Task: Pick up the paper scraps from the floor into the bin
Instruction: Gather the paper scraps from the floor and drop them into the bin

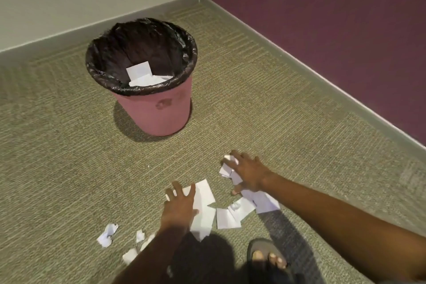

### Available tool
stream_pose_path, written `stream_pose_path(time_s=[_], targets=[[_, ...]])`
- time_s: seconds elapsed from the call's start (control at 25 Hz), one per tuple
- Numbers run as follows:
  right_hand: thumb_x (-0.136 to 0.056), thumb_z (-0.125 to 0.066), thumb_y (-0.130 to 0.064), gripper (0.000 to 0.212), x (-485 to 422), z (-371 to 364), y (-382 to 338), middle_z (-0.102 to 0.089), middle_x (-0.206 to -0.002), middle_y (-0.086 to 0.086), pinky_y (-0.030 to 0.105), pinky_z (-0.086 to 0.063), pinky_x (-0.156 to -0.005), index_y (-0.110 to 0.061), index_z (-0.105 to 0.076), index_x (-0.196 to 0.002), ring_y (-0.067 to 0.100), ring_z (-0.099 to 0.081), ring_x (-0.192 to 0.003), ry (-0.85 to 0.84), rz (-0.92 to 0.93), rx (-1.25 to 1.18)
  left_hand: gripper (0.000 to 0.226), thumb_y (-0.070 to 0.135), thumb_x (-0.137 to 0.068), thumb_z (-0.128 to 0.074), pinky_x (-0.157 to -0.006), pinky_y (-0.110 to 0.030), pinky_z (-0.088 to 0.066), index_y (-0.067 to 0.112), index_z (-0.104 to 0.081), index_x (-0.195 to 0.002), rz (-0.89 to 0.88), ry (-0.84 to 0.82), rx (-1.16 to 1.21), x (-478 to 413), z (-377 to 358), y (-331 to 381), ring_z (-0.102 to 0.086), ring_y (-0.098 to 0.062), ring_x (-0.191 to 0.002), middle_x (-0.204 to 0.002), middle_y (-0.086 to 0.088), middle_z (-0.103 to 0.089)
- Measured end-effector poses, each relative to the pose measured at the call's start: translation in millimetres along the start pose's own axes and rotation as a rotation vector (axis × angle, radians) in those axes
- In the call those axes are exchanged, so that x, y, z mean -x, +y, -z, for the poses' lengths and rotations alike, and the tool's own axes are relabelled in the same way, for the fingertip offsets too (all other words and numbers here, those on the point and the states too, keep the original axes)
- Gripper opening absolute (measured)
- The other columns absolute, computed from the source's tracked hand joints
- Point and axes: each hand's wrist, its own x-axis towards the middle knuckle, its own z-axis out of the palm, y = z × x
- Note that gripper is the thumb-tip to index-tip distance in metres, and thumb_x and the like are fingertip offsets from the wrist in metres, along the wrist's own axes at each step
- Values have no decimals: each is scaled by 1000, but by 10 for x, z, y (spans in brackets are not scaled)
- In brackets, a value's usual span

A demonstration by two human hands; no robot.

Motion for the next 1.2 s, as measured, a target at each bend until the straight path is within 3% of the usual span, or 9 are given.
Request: stream_pose_path(time_s=[0.12,0.24,0.32,0.4,0.52,0.68,0.88,1.08,1.2], targets=[[-83,-68,-49,99,-140,-130,-4,5,-162,11,64,-32,-103,-32,-1,-153,42,-14,-143,-58,-14,36,58,35,-96,-51,-94,-40,-49,19,-26,-146,-66,83,20,-22,-30,-19,-32,-46,-132,-148,-28,-23],[-89,-64,-37,81,-156,-198,-10,-13,-157,17,56,-45,-92,-27,-14,-152,44,-29,-133,-15,-20,73,28,15,-89,-48,-67,-33,-56,10,-56,-116,-217,378,329,5,-128,-72,-64,-34,-93,-112,-25,-53],[-91,-63,-32,67,-145,-192,-55,-29,-146,18,49,-50,-84,-22,-27,-146,40,-40,-122,62,21,64,18,7,-87,-52,-58,-8,-48,15,-57,-103,-143,416,517,-42,-217,-145,-59,0,-72,-99,-9,-50],[-90,-66,-24,60,-134,-197,-100,-35,-139,16,45,-52,-79,-19,-36,-142,37,-45,-117,94,49,44,29,-10,-74,-62,-61,1,-35,13,-59,-91,-169,355,599,-92,-268,-202,-44,7,-65,-94,3,-42],[-86,-70,-10,60,-130,-227,-127,-39,-138,16,43,-56,-76,-16,-42,-139,36,-51,-112,112,54,60,35,-18,-64,-60,-61,-1,-34,11,-62,-83,-152,314,737,-131,-383,-266,-43,1,-61,-86,9,-39],[-88,-57,4,44,-86,-166,-179,-50,-122,20,37,-49,-66,-4,-47,-130,34,-59,-95,166,106,111,33,-14,-66,-59,-60,-2,-35,12,-62,-85,-138,316,741,-110,-353,-272,-45,-2,-60,-88,14,-39],[-92,-49,5,26,-37,-94,-215,-59,-99,16,32,-42,-61,0,-54,-117,28,-63,-79,183,132,159,30,-12,-69,-59,-62,-2,-35,12,-63,-87,-126,290,746,-105,-296,-255,-47,0,-64,-90,9,-45],[-93,-48,6,28,16,-76,-215,-62,-102,17,32,-54,-71,2,-55,-120,27,-64,-82,186,128,127,23,-5,-80,-56,-67,-5,-38,12,-66,-94,-140,264,734,-61,-113,-191,-51,2,-71,-96,5,-47],[-92,-46,8,34,-13,-103,-172,-65,-104,13,27,-51,-68,-4,-59,-122,24,-65,-84,240,64,-1,22,-2,-84,-56,-70,-7,-41,12,-66,-98,-131,252,723,-40,-15,-165,-58,-7,-81,-100,5,-47]])
